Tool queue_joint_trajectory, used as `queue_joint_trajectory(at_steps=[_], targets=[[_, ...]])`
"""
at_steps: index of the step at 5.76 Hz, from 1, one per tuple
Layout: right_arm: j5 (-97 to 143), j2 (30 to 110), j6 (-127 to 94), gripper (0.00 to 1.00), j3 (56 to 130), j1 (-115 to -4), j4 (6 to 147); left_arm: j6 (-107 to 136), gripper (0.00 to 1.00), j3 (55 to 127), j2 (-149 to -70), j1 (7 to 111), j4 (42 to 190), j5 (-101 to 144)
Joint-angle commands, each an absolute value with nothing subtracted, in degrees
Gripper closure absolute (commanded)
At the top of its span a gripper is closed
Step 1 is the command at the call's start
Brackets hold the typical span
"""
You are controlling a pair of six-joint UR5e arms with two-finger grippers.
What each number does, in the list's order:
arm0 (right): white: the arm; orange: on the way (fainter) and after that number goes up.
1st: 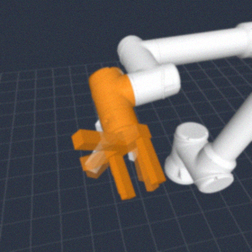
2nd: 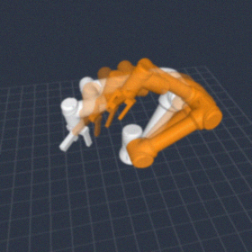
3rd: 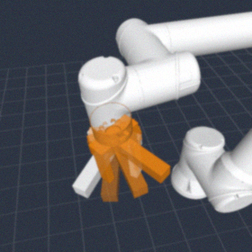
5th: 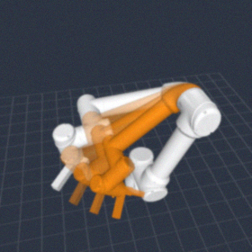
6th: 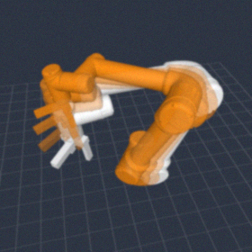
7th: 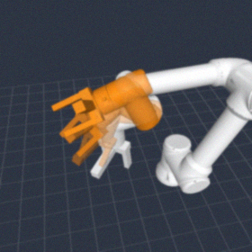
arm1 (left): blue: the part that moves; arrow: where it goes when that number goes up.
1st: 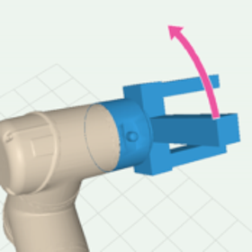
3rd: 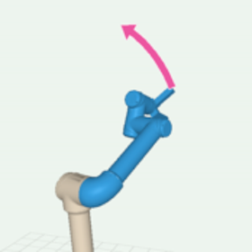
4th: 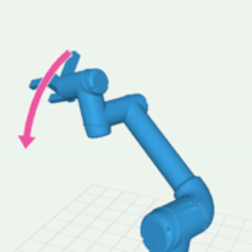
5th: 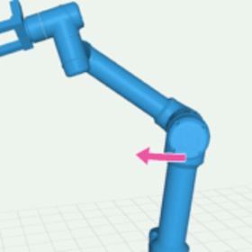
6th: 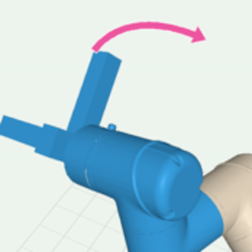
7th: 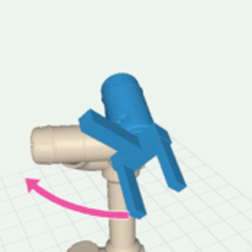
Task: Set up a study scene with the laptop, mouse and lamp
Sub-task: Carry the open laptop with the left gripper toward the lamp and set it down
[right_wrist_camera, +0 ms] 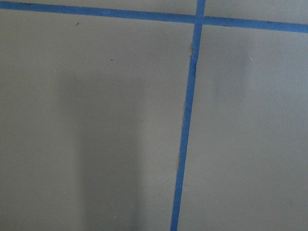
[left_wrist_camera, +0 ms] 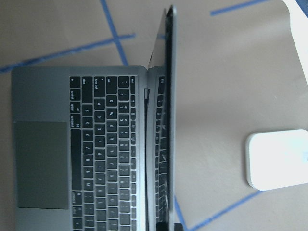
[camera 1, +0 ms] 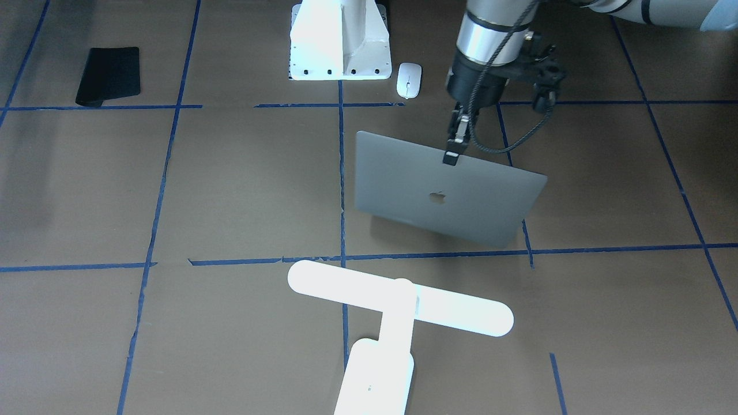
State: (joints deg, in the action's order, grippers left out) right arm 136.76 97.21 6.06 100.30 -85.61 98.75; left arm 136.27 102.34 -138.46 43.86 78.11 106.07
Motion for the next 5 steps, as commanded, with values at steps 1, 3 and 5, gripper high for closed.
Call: queue_joint_trajectory(at_steps=[1, 3, 5], targets=[[136.76, 97.12, 6.06, 0.00, 99.93, -85.61, 98.70, 145.50, 1.00, 94.26, -146.82, 40.36, 78.31, 102.32], [136.76, 95.98, 5.98, 0.00, 98.88, -85.61, 98.70, 151.15, 1.00, 87.39, -151.16, 39.20, 80.84, 100.81], [136.85, 95.98, 5.98, 0.00, 98.96, -85.61, 98.70, 154.49, 1.00, 82.37, -151.70, 39.29, 84.97, 98.63]])
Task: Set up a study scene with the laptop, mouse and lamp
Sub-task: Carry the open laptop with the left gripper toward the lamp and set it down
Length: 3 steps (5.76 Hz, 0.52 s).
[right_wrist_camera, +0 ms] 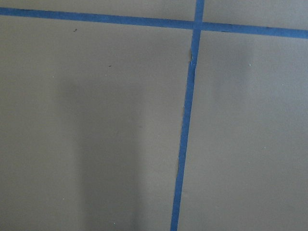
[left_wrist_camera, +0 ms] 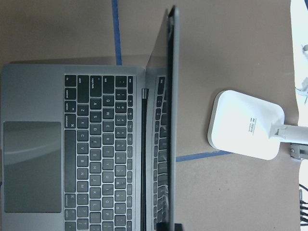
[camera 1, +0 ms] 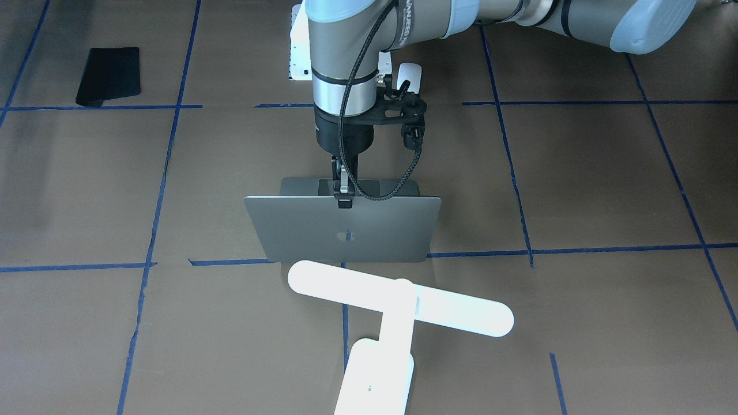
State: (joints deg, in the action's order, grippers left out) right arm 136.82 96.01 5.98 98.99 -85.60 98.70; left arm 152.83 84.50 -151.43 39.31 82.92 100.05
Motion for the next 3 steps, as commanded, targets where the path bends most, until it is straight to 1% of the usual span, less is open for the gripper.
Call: queue_joint_trajectory(at_steps=[1, 2, 3], targets=[[136.85, 95.98, 5.98, 0.00, 99.14, -85.61, 98.70, 154.34, 1.00, 82.27, -151.61, 39.29, 85.25, 98.61], [136.85, 95.98, 5.98, 0.00, 99.14, -85.61, 98.70, 153.90, 0.95, 82.27, -151.35, 39.29, 85.43, 98.61], [136.85, 95.98, 5.98, 0.00, 99.14, -85.61, 98.70, 153.90, 0.95, 82.18, -151.17, 39.37, 85.43, 98.53]])
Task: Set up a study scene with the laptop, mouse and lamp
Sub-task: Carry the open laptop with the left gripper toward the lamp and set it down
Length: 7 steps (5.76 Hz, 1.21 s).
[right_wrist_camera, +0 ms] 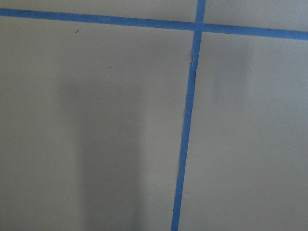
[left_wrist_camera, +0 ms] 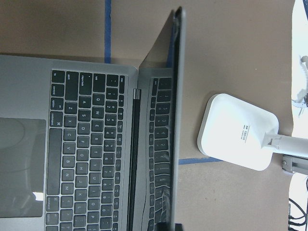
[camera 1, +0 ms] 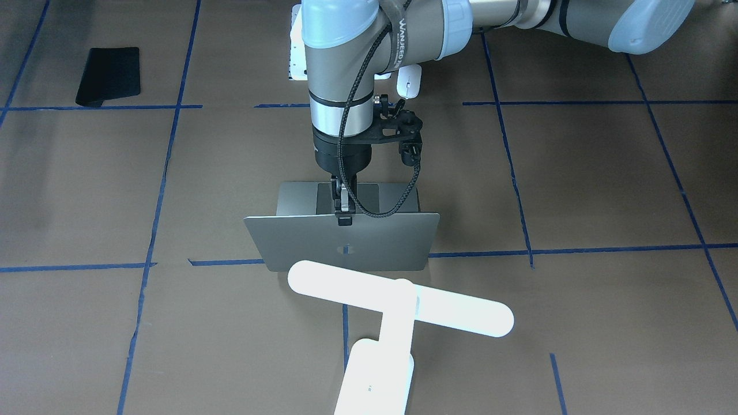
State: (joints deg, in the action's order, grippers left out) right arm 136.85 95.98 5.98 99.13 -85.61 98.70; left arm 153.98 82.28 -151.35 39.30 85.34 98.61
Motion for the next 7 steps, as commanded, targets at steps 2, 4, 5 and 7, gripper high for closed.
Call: queue_joint_trajectory(at_steps=[2, 4, 5, 7], targets=[[136.85, 95.98, 5.98, 0.00, 99.14, -85.61, 98.70, 153.72, 0.93, 82.09, -151.08, 39.72, 85.34, 98.35], [136.85, 95.98, 5.89, 0.00, 99.40, -85.61, 98.70, 153.55, 0.93, 82.26, -150.04, 40.69, 85.25, 98.44], [136.85, 95.98, 5.89, 0.00, 99.40, -85.61, 98.70, 153.54, 0.91, 82.27, -149.33, 40.95, 85.34, 98.44], [136.85, 95.89, 5.89, 0.00, 99.49, -85.61, 98.70, 146.30, 0.00, 83.31, -148.62, 41.04, 85.34, 98.79]])
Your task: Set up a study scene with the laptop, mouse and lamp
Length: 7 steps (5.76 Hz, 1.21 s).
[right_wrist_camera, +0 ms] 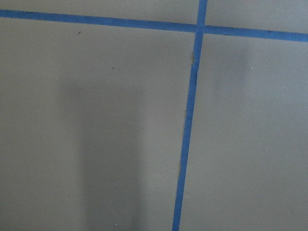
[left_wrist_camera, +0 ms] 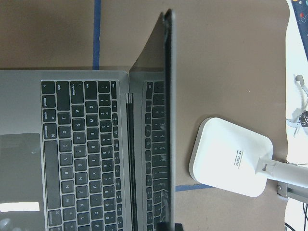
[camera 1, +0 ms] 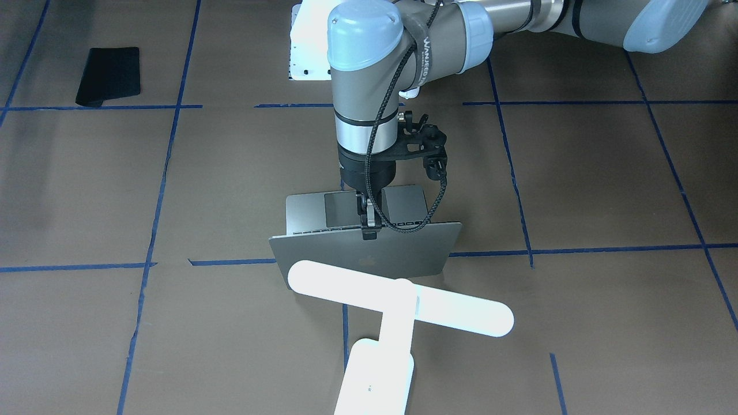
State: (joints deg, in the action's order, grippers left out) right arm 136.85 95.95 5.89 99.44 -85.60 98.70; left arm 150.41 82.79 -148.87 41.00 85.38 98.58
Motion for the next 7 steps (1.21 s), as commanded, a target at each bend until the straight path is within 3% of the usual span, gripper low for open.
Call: queue_joint_trajectory(at_steps=[1, 3, 6, 7], targets=[[137.19, 95.28, 5.80, 0.00, 99.49, -85.61, 98.70, 144.77, 0.00, 86.80, -147.75, 41.04, 85.34, 99.05], [142.03, 94.75, 2.22, 0.00, 100.45, -84.56, 98.70, 137.68, 0.00, 101.80, -138.21, 41.04, 84.90, 103.16], [141.68, 95.71, -16.73, 0.00, 112.37, -76.94, 98.53, 127.30, 0.00, 112.82, -127.48, 40.34, 85.16, 103.80], [137.85, 98.06, -24.70, 0.00, 115.63, -72.55, 92.09, 123.70, 0.00, 116.24, -123.96, 39.38, 85.17, 103.97]])
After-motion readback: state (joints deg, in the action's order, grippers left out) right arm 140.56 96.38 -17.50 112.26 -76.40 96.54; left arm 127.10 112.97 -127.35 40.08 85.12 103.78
